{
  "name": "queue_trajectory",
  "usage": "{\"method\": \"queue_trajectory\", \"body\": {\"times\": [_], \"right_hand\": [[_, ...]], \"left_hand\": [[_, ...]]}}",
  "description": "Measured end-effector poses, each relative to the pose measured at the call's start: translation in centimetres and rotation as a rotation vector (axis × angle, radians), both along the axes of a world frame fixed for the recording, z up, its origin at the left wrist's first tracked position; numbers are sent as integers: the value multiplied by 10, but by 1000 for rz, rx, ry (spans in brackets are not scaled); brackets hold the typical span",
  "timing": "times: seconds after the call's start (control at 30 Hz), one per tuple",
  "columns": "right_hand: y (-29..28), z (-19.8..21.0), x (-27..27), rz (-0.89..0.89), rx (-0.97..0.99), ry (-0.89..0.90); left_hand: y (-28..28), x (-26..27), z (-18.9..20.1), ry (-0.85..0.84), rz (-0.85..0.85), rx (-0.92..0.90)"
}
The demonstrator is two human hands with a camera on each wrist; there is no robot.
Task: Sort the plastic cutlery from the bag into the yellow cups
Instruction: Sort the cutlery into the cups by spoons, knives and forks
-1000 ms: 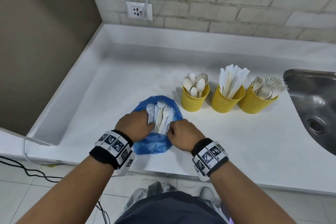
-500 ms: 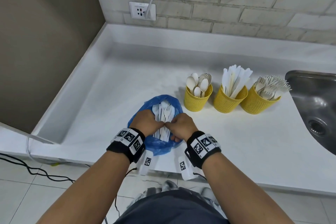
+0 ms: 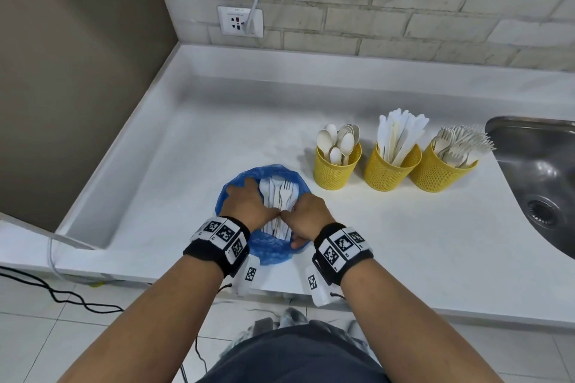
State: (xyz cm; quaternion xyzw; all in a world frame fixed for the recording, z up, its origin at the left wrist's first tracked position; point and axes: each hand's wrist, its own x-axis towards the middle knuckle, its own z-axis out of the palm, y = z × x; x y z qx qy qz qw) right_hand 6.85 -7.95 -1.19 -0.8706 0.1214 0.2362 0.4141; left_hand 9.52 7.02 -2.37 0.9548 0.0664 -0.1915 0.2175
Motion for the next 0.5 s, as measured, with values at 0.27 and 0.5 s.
{"method": "queue_trajectory", "body": {"times": [0.27, 0.5], "right_hand": [[4, -2, -2, 76, -99, -69], [5, -3, -2, 47, -95, -91]], "left_hand": [[2, -1, -1, -9, 71, -182], [-1, -6, 3, 41, 102, -260]]}}
